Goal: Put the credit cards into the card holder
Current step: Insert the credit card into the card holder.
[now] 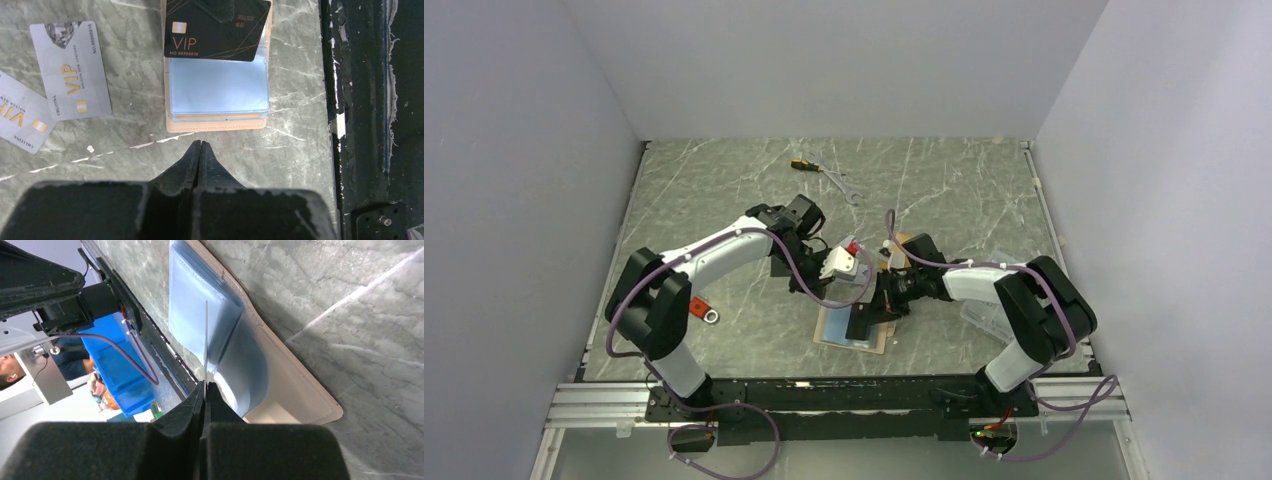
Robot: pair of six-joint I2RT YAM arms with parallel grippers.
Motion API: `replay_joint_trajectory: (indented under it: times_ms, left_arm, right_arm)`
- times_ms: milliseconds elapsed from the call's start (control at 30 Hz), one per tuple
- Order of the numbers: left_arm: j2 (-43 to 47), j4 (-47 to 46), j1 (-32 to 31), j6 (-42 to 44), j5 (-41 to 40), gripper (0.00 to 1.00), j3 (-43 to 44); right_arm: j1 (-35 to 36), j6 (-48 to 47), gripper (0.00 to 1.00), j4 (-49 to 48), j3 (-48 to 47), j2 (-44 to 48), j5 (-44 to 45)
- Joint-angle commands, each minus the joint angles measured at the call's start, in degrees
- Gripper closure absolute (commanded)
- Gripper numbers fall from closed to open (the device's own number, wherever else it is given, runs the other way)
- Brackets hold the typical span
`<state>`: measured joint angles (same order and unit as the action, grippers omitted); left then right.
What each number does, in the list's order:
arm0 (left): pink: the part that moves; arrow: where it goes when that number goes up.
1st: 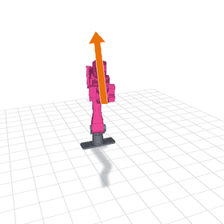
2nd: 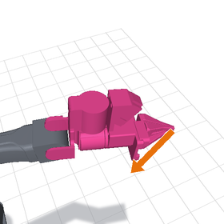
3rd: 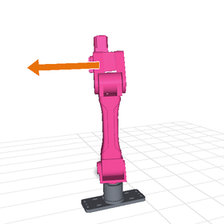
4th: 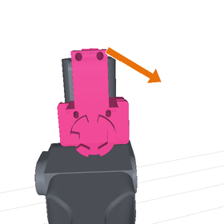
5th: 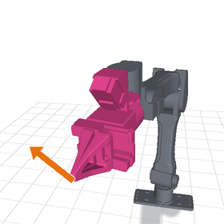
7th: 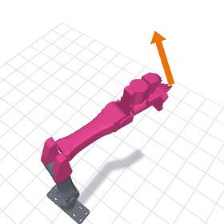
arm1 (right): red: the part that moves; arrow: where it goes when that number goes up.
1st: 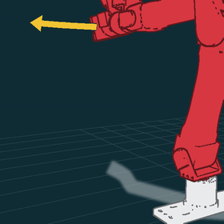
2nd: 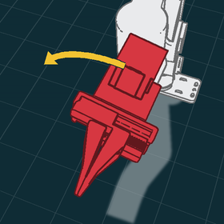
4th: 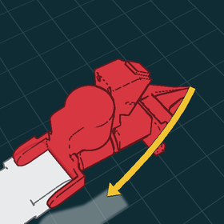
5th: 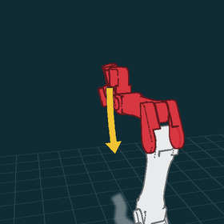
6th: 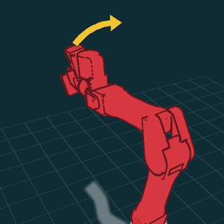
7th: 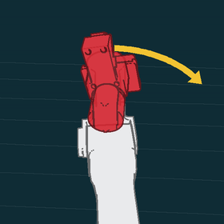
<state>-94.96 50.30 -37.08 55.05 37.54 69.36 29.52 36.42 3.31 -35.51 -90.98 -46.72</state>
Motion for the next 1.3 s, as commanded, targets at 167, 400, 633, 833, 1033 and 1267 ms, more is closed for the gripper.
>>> replay_joint_trajectory:
  times_ms: [167, 400, 633, 833, 1033, 1267]
  left_arm:
    - [-2.2, -4.6, -6.0, 2.9, 0.4, 1.0, -2.7]
    - [-4.3, -7.2, -8.1, 3.0, -1.9, 1.0, -4.1]
    - [-4.4, -7.7, -8.4, 3.0, -6.6, 1.0, -6.0]
    - [-4.3, -8.7, -8.4, 2.1, -10.2, 1.0, -6.9]
    - [-4.3, -9.4, -8.3, 1.9, -11.2, 1.0, -7.7]
    - [-4.2, -9.8, -8.8, 2.5, -13.3, 1.0, -9.8]
  right_arm:
    - [-0.5, -2.1, 1.0, -2.9, 3.5, 2.3, -3.4]
    - [-2.5, -1.5, 1.0, -6.4, 7.1, 2.3, -6.4]
    - [-2.6, -1.7, 1.0, -8.5, 5.3, -0.5, -9.2]
    - [-2.6, -2.9, 1.0, -7.9, 3.4, -2.2, -10.8]
    - [-2.6, -3.3, 1.0, -7.1, 2.3, -2.7, -8.3]
    - [-3.2, -0.8, 1.0, -10.6, 3.8, -2.1, -3.4]
